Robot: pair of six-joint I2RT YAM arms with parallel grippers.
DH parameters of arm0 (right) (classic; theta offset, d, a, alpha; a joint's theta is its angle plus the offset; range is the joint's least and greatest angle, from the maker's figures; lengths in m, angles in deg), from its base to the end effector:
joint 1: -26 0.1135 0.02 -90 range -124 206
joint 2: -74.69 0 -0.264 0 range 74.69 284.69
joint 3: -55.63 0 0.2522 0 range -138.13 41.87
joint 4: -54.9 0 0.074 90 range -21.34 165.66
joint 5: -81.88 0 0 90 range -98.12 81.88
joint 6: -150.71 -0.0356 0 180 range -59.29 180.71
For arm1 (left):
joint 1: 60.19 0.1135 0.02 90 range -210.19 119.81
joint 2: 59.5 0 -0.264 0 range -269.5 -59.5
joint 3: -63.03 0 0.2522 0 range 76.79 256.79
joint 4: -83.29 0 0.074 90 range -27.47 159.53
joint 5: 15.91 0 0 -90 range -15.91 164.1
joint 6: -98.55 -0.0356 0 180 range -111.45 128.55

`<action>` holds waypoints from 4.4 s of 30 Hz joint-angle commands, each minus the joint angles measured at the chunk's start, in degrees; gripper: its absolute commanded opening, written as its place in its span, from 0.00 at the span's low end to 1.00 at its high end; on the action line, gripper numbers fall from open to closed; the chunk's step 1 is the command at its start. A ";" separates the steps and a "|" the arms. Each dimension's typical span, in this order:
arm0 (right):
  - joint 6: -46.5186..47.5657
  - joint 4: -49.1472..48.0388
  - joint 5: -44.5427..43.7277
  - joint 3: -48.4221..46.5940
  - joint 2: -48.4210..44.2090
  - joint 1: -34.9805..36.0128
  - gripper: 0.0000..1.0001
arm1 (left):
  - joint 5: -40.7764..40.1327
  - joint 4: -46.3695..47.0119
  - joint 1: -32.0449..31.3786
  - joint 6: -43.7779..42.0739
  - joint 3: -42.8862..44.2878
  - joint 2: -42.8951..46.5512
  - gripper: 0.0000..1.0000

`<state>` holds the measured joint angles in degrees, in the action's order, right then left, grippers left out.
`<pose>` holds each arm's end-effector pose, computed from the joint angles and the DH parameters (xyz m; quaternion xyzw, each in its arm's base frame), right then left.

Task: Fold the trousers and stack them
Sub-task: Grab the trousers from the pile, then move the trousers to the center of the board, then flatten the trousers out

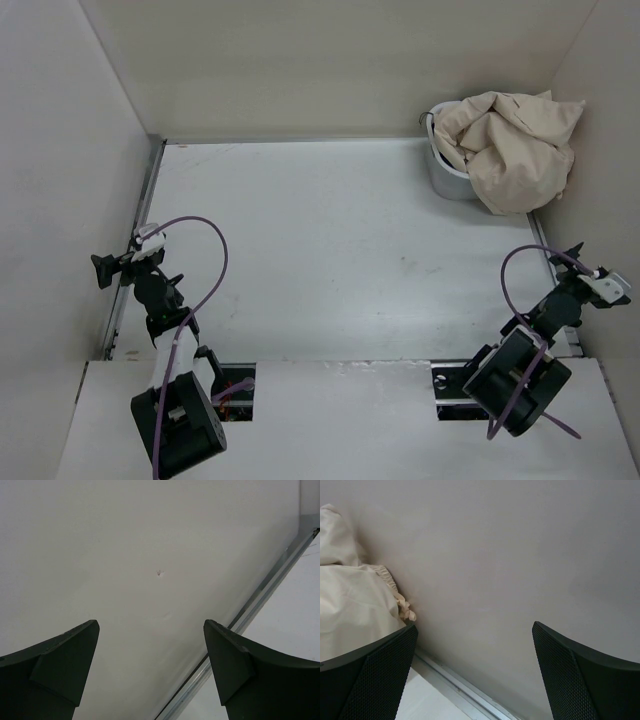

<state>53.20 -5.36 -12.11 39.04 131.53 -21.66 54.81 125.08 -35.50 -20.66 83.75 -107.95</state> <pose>0.1133 -0.1281 0.2090 0.2907 0.4948 -0.2998 0.7621 0.1518 0.0827 0.2199 -0.1080 0.6113 0.4441 0.6461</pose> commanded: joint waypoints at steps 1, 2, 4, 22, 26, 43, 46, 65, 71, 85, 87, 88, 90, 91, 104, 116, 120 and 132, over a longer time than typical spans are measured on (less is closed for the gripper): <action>-1.02 -14.22 0.91 4.76 0.38 -0.02 1.00 | -0.05 3.78 -0.30 0.56 2.00 0.98 0.87; -1.02 -14.57 0.83 4.76 0.64 -0.20 1.00 | 0.04 3.78 -0.30 0.56 2.00 0.98 0.87; -1.11 -14.66 1.00 4.76 0.64 -0.29 1.00 | 0.04 3.78 -0.30 0.56 2.00 0.98 0.87; 33.38 45.69 6.03 -36.01 -4.51 37.03 1.00 | 3.64 -0.87 1.55 1.17 4.37 -1.74 0.84; 35.24 55.64 -0.19 -54.62 5.91 46.97 1.00 | 5.84 -2.63 2.25 1.88 4.73 -1.48 0.84; 2.94 106.36 -9.19 -103.17 48.62 38.56 1.00 | 14.28 -10.11 3.40 2.58 7.28 -2.71 0.83; 1.18 105.75 -12.18 -102.81 50.56 38.12 1.00 | 14.37 -10.11 3.57 2.67 7.28 -2.71 0.83; 10.29 97.57 -16.05 -120.36 32.46 61.96 0.00 | 14.28 -9.94 3.13 2.58 6.66 -1.30 0.83; 23.40 90.03 -15.44 -140.75 36.93 89.33 0.00 | 13.05 -8.62 0.94 1.27 5.43 0.37 0.83; 16.66 94.48 -18.07 -113.99 38.34 90.69 0.04 | 18.22 -18.35 -3.54 -0.94 23.34 0.46 0.89; 14.81 96.51 -18.07 -111.88 40.10 88.67 0.04 | 20.07 -21.78 -4.07 0.38 25.55 -0.33 0.89; 13.93 97.21 -17.90 -111.17 40.63 87.70 0.04 | 21.73 -24.50 -4.42 1.17 27.04 -0.86 0.89; 12.88 99.49 -15.80 -110.90 42.03 85.77 0.08 | 24.98 -29.41 -4.95 2.05 29.67 -1.73 0.89; 12.35 101.07 -14.22 -111.34 42.91 84.89 0.11 | 26.57 -32.23 -5.39 2.23 31.34 -2.17 0.88; -9.97 103.57 -10.42 -73.24 29.22 77.14 1.00 | 46.99 -102.37 -30.75 -7.43 50.89 -10.96 0.76; -32.12 91.08 -5.70 -61.51 36.05 71.88 0.91 | 23.51 -87.02 -49.87 -5.77 29.52 -18.25 0.73; -35.20 87.65 -1.64 -59.84 38.60 71.43 0.77 | 22.63 -84.99 -50.22 -4.72 28.63 -21.42 0.68; -39.43 86.14 5.39 -58.52 39.07 70.20 0.00 | 22.80 -87.36 -45.14 -4.36 34.07 -18.36 0.07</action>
<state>15.23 83.75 -8.54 -20.50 173.61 49.34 78.28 37.32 -83.74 -25.08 113.11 -129.85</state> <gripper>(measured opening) 0.023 0.095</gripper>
